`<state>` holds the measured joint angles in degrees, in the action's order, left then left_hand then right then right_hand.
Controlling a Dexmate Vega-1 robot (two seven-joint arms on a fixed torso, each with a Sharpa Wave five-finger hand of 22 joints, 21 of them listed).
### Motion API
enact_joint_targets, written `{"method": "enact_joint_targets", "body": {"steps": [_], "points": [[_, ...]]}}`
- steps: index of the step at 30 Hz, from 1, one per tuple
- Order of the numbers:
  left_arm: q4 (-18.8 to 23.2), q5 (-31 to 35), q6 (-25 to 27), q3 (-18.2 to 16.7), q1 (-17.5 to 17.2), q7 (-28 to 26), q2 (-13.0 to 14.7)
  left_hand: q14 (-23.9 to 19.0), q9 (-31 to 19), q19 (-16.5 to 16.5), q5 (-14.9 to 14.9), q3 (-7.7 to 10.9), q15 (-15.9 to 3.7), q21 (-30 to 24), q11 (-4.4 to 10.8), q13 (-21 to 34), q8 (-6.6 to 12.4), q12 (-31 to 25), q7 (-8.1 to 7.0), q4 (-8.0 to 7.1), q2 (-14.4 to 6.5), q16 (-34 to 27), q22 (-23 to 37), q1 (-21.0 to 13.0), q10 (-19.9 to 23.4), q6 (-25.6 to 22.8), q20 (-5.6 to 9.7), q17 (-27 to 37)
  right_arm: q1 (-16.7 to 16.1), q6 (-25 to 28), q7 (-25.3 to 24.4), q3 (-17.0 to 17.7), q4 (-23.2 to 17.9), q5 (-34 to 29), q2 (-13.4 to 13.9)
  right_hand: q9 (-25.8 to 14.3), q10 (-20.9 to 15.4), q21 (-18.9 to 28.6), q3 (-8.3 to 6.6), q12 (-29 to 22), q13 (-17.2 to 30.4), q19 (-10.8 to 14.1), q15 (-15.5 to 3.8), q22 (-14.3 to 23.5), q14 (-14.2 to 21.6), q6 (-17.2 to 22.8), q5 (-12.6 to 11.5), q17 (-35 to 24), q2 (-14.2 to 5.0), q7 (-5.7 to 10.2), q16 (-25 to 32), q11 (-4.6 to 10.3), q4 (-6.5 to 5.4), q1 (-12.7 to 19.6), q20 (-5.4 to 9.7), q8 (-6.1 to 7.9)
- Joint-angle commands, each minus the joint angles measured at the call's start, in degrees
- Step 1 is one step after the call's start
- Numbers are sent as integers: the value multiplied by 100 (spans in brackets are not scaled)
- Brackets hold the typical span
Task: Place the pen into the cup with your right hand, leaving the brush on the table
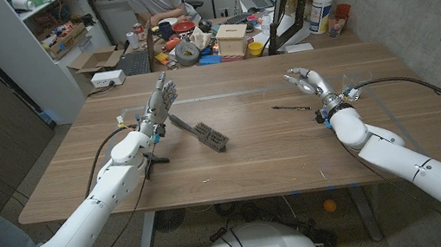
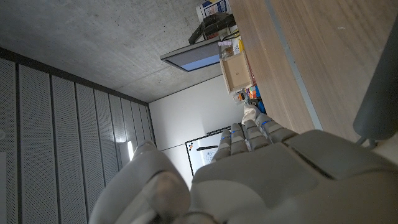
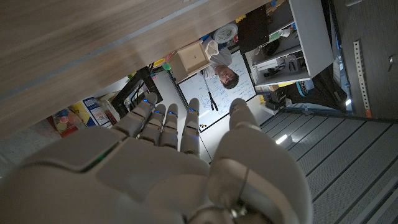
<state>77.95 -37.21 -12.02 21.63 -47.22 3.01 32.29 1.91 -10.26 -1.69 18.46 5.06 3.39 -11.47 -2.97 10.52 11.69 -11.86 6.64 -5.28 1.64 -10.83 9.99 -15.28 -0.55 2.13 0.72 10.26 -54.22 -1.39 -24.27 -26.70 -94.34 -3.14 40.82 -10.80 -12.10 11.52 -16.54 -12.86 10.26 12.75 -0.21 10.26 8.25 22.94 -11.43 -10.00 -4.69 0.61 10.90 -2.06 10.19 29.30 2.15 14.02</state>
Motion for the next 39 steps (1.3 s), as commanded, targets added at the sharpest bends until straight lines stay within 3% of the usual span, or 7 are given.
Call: {"method": "enact_joint_targets", "body": {"steps": [1, 15, 39], "points": [[9, 12, 18, 18, 30, 19, 0, 2, -33, -26, 44, -14, 43, 1, -11, 18, -10, 9, 56, 0, -7, -5, 33, -65, 21, -36, -15, 32, -46, 606, -119, -123, -310, -637, 234, -23, -56, 8, -62, -26, 25, 37, 18, 26, 81, 74, 10, -17, 10, 39, 7, 42, -1, 116, 19, 23], [23, 37, 3, 38, 41, 22, -12, 0, -34, -36, 38, -19, 46, 3, -9, 19, -16, 15, 44, 3, -28, -4, 33, -85, 15, -36, -31, 33, 71, 1475, -477, -503, -441, -1825, 328, -31, -221, 32, -155, -62, 30, 122, -63, 24, 225, 262, -41, -20, 125, 214, 17, 153, 37, 515, 23, 37], [46, 65, 144, 96, 138, 21, -17, -17, -35, -45, 19, -36, 43, 0, 0, 22, -7, 1, 37, 2, -67, -8, 34, -109, 73, -95, -74, 35, 247, 1971, -668, -870, -86, -2320, 140, -43, -348, 55, -221, -80, 38, 225, -131, 29, 387, 488, -116, -28, 301, 366, 26, 249, 20, 903, 45, 57]]}}
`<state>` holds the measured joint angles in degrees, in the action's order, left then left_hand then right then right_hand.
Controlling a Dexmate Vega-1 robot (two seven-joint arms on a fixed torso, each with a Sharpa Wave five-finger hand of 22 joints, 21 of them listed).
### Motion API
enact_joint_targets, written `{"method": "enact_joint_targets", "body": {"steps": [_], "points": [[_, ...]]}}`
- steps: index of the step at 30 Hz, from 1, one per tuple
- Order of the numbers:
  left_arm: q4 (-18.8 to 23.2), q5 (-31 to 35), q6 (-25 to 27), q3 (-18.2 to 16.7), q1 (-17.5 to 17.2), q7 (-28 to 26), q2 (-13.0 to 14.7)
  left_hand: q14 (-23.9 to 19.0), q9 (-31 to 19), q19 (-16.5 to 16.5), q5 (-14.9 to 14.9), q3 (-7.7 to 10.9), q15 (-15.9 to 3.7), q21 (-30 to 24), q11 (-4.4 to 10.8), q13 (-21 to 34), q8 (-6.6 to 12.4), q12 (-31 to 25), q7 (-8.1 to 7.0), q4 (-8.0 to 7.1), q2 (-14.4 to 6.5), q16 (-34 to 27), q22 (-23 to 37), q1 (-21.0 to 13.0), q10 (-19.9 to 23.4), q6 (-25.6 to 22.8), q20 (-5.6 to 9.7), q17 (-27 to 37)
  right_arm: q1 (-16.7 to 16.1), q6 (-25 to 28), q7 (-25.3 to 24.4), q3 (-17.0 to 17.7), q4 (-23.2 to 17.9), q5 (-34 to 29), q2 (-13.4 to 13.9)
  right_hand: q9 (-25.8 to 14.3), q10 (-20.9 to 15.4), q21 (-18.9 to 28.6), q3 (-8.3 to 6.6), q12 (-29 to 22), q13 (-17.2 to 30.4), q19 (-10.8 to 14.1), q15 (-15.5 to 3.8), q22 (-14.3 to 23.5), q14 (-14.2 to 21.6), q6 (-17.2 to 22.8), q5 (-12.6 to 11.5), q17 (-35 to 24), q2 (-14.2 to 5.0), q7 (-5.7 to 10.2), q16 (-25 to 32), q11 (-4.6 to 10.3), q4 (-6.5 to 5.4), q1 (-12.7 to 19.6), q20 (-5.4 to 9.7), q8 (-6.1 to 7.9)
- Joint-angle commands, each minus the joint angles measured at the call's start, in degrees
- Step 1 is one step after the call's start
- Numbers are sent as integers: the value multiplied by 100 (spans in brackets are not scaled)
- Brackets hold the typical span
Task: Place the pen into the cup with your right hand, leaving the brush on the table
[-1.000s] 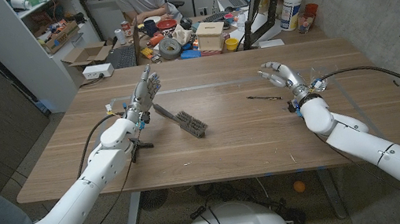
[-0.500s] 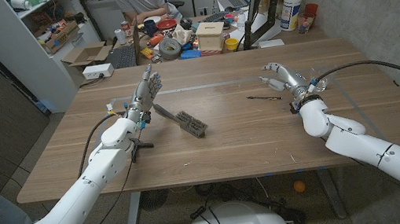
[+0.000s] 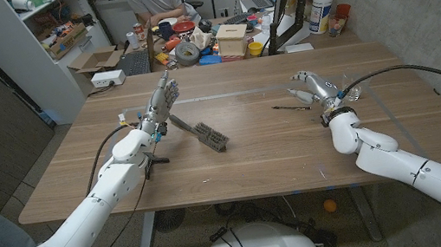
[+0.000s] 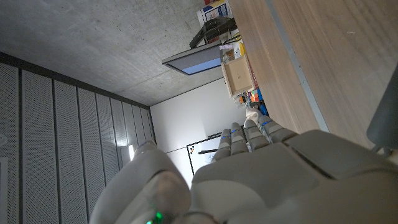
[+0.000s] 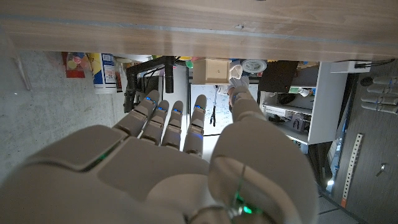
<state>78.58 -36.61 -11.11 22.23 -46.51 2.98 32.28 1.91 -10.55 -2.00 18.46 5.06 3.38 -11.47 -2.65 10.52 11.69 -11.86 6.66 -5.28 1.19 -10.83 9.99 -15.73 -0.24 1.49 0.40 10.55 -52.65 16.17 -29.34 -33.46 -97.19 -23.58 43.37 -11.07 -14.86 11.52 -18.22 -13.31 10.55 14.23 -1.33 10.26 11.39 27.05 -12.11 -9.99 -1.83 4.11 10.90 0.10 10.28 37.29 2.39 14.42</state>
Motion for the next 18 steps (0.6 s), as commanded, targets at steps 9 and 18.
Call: {"method": "enact_joint_targets", "body": {"steps": [9, 18], "points": [[20, 26, 80, 39, 76, -1, -1, -26, -7, -14, 13, -42, 45, -2, -22, 23, -8, 5, 32, 0, -34, -9, 35, -68, 41, -40, -47, 7, 221, 150, -329, -357, 483, -431, -209, -23, -149, 62, -78, -52, 13, 110, -69, 35, 141, 210, -76, -35, 59, 141, 31, 104, -11, 231, 33, 37], [102, 24, 138, 18, 48, -71, 30, -26, -7, -14, 8, -46, 46, -3, -27, 23, -11, 7, 33, -1, -43, -8, 36, -72, 41, -42, -61, 7, 312, 62, -402, -507, 724, -523, -243, -28, -232, 61, -87, -75, 17, 117, -71, 39, 159, 307, -93, -43, 84, 233, 24, 153, -40, 288, 36, 50]]}}
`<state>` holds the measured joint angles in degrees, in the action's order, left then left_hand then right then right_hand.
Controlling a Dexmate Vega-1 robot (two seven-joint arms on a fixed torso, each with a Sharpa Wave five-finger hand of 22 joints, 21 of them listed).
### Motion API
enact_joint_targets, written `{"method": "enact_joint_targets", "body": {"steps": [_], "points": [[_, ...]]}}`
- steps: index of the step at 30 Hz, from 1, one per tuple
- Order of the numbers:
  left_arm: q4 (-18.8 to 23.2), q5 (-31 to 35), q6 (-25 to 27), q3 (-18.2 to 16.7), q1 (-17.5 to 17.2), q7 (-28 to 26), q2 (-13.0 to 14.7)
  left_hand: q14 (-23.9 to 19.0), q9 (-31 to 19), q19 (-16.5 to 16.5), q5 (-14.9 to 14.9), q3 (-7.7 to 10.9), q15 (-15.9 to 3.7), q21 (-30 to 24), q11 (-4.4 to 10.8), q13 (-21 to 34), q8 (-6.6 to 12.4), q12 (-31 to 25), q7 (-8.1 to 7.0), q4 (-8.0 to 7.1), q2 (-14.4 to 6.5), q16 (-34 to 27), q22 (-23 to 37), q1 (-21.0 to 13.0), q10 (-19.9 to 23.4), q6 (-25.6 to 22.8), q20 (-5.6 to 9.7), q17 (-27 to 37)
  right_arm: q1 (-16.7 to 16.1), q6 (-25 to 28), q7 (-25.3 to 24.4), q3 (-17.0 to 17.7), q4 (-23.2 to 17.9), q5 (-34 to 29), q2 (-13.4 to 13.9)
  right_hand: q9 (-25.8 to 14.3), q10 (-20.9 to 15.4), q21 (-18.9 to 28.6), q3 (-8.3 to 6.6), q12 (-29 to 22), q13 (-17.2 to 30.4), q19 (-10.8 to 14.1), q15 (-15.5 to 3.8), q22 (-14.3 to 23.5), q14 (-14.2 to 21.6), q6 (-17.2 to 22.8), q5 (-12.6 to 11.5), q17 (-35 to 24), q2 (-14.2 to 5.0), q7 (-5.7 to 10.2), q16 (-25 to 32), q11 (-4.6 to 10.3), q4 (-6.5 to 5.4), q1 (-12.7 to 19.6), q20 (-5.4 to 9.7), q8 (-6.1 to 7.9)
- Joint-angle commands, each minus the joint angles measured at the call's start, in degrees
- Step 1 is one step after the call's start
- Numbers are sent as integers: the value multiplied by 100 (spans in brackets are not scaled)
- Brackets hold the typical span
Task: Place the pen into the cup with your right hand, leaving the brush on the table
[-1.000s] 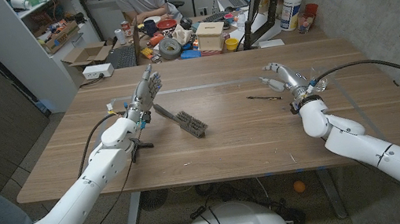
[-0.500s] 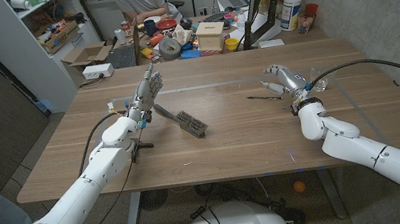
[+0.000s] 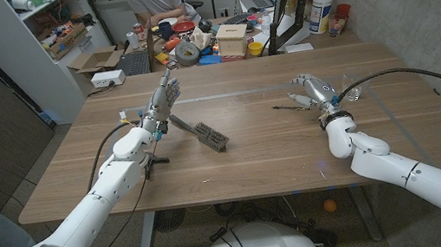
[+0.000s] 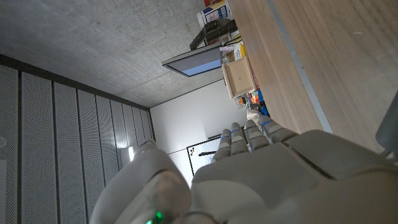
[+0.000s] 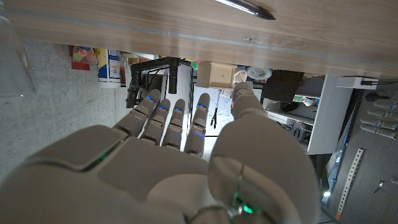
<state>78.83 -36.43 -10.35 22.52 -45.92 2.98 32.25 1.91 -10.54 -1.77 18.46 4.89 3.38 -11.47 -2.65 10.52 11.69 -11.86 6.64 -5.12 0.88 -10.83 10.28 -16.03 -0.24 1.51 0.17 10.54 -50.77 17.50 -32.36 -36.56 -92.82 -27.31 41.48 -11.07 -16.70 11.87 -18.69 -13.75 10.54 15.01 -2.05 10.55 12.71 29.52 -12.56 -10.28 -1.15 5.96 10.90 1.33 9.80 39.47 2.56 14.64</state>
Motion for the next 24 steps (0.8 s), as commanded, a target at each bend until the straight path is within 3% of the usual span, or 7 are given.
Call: {"method": "enact_joint_targets", "body": {"steps": [1, 7, 24], "points": [[84, 12, 68, -11, -13, -80, 37, -27, -8, -39, 7, -31, 43, -2, -27, 23, -11, 9, 35, -18, -14, -9, 6, -42, 37, -45, -42, 8, 131, -93, -86, -214, 294, -159, -41, -29, -49, 25, -41, -31, 18, 38, 2, 11, 26, 66, -50, -15, 19, 57, 22, 26, 6, 75, 21, 28], [87, 15, 93, 1, -6, -100, 24, -29, -8, -45, 2, -35, 45, -1, -27, 24, -14, 12, 38, -19, -23, -9, 6, -45, 35, -46, -50, 9, 190, -265, 40, -297, 338, -192, 42, -32, -58, 23, -45, -29, 20, 38, -1, 13, 23, 133, -62, -19, 33, 149, 15, 39, -7, 104, 25, 39], [-10, -6, 72, 27, -7, -102, -54, -24, -9, -50, -12, -50, 47, -3, -13, 25, -17, 15, 36, -23, -45, -4, 7, -54, 40, -57, -59, 10, 466, -564, 876, -514, 327, -526, 403, -35, -94, 29, -42, -31, 24, 63, -36, 17, 54, 217, -86, -29, 64, 198, 18, 65, -39, 132, 33, 41]]}}
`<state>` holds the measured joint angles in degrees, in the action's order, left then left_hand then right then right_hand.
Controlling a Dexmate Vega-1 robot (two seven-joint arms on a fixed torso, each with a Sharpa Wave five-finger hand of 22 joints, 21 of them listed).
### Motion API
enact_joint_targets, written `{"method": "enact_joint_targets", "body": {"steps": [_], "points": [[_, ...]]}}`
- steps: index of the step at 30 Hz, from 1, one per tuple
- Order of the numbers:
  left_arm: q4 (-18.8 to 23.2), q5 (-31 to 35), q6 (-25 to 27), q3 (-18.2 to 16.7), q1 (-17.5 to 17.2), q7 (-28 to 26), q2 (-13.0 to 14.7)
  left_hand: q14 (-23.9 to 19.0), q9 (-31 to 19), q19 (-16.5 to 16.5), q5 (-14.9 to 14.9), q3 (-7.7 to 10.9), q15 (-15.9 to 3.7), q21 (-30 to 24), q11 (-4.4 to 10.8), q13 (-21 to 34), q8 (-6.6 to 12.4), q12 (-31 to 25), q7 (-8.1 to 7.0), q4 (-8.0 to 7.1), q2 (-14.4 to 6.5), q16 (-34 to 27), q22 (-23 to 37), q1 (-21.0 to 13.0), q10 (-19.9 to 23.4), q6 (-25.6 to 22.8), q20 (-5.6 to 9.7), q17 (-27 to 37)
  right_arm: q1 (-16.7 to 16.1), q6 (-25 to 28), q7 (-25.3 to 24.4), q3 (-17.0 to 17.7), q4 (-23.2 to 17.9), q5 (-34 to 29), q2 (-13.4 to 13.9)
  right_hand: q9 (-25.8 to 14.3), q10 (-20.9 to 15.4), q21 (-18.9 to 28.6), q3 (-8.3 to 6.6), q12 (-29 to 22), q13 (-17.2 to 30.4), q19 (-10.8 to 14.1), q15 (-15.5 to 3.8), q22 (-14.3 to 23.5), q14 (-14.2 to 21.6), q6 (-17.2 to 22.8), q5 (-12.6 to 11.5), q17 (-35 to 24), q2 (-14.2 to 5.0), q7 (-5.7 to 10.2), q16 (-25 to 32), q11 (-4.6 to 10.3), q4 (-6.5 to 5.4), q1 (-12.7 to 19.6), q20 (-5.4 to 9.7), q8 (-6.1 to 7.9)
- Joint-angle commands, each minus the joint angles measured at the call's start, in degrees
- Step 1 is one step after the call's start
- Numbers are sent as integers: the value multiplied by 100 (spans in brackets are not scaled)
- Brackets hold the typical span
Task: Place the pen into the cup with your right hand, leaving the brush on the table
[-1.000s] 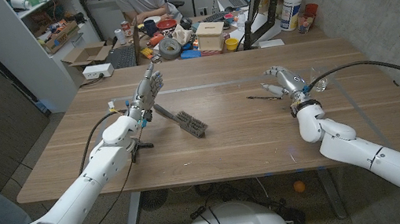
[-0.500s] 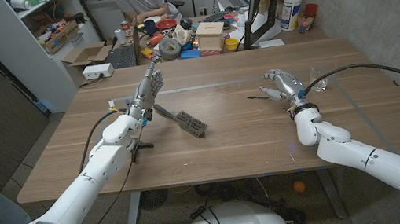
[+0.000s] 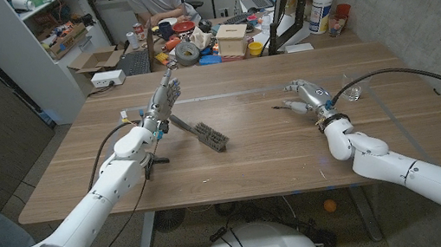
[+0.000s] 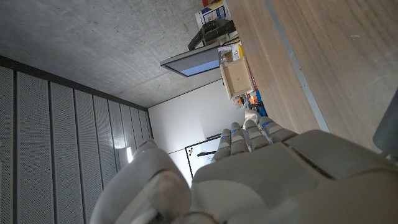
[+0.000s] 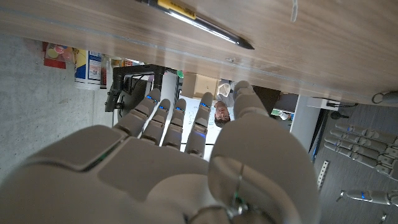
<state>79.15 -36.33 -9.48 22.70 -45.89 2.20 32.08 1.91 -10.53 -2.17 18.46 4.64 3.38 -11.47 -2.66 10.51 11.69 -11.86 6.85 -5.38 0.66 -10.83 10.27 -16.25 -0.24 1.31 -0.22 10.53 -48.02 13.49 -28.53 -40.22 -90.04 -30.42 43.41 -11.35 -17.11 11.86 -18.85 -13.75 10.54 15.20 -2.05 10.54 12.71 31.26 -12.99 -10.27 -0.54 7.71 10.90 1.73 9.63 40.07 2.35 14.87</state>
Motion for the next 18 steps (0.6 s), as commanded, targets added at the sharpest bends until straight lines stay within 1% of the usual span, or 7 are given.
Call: {"method": "enact_joint_targets", "body": {"steps": [1, 7, 18], "points": [[-36, -17, -18, 7, -15, -24, -36, -24, -10, -10, -13, -26, 50, -3, -22, 25, -18, 14, 16, 3, -24, -4, 8, -33, 43, -36, -20, 10, 208, -159, 547, -149, 58, -221, 221, -8, -59, 30, -26, -33, 25, 45, -33, 18, 56, 53, -45, -31, 6, 30, 18, 27, -24, 73, 56, 21], [-12, -30, -49, -11, -61, -52, -43, -25, -10, -11, -16, -30, 43, -4, -16, 25, -18, 16, 14, 2, -29, -4, 8, -35, 41, -41, -21, 11, 249, -159, 699, -138, 86, -271, 279, -9, -68, 37, -24, -32, 26, 67, -47, 19, 76, 92, -56, -34, 17, 63, 22, 36, -34, 82, 67, 24], [71, -57, -56, -58, -145, -127, -24, -28, -10, -14, -23, -40, 47, -4, -19, 26, -19, 17, 19, 0, -39, -4, 8, -40, 44, -51, -25, 11, 339, -120, 910, -202, 202, -376, 280, -13, -153, 45, -25, -54, 27, 102, -108, 21, 146, 207, -77, -38, 35, 93, 38, 90, -50, 107, 75, 45]]}}
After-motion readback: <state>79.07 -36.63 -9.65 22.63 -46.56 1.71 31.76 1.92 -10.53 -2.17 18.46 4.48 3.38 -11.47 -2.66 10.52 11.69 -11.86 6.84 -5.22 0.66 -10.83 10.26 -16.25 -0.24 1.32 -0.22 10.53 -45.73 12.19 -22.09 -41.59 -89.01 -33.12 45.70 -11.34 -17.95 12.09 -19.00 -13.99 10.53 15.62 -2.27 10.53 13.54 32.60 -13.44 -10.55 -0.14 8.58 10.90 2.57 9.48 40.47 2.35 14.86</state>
